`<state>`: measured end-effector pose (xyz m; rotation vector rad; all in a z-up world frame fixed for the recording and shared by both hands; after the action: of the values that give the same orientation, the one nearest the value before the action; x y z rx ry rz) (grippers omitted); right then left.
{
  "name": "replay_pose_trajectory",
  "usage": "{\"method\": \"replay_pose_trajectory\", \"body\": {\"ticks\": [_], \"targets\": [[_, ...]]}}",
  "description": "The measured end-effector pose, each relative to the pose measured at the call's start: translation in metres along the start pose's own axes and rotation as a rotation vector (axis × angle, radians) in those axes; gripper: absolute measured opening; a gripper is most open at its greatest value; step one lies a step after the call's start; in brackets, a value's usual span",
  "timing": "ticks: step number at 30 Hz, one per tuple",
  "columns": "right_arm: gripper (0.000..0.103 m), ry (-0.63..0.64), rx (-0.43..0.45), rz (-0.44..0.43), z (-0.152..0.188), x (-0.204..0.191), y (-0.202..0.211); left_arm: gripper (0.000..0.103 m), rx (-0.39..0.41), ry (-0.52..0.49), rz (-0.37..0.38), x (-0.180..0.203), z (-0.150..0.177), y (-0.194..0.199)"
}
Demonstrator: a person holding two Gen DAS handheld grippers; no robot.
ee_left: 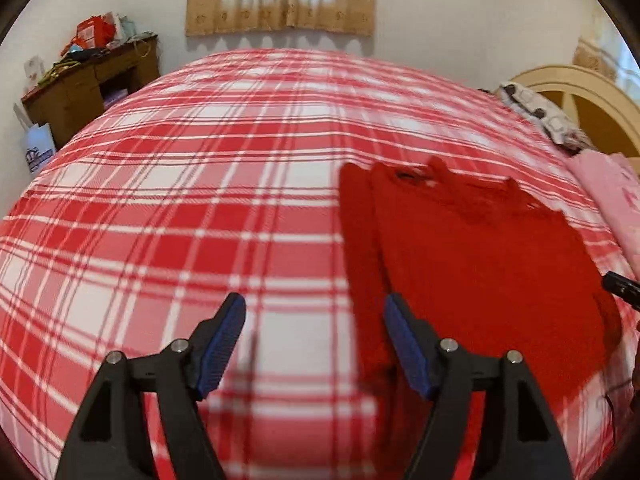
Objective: Fold small clothes
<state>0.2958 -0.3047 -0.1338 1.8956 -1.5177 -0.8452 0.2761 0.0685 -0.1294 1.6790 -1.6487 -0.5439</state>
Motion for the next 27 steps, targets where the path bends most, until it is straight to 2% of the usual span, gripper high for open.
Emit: {"method": "replay_pose_trajectory", "body": {"ticks": [3, 6, 9, 10, 11, 17, 19, 21, 23, 27], "targets": [[0.051, -0.039, -0.006, 0.018, 0.014, 0.011, 0.009, 0.074, 0.035, -0.028, 0.009, 0.005, 0.011, 0.011], [0.051, -0.045, -0.028, 0.037, 0.027, 0.015, 0.008, 0.079, 0.037, -0.029, 0.007, 0.007, 0.013, 0.007], [0.042, -0.048, -0.038, 0.010, 0.034, 0.015, 0.007, 0.079, 0.033, -0.014, -0.001, 0.007, 0.015, -0.002], [0.034, -0.041, -0.038, 0.012, 0.035, 0.013, 0.007, 0.079, 0.035, -0.011, -0.005, 0.005, 0.016, 0.000], [0.031, -0.036, -0.039, 0.005, 0.036, 0.010, 0.007, 0.079, 0.033, -0.009, -0.005, 0.004, 0.017, -0.001], [0.031, 0.019, 0.001, 0.044, 0.042, -0.003, 0.015, 0.081, 0.039, 0.017, -0.018, -0.003, 0.023, -0.001], [0.031, 0.032, 0.051, 0.057, 0.035, -0.006, 0.022, 0.083, 0.035, 0.031, -0.015, -0.006, 0.025, -0.003], [0.031, 0.046, 0.046, 0.023, 0.019, -0.008, 0.018, 0.086, 0.042, 0.049, -0.015, -0.009, 0.026, -0.005], [0.031, 0.064, 0.065, 0.043, 0.004, -0.009, 0.013, 0.086, 0.042, 0.065, 0.001, -0.010, 0.026, -0.006], [0.031, 0.066, 0.031, 0.093, -0.025, -0.001, -0.021, 0.087, 0.094, 0.174, 0.056, -0.024, 0.023, 0.007]]}}
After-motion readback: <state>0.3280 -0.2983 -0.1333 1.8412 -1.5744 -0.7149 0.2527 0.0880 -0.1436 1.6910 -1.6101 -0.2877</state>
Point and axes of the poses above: each gripper's, at about its wrist camera, not at the fingertips, and y roughly against the way its jaws point, x to its right, z to its underside, the point moved 1 cm from there along -y, roughly the way its jaws point, and after that the axes turned 6 degrees about y, right-handed, at the moved point
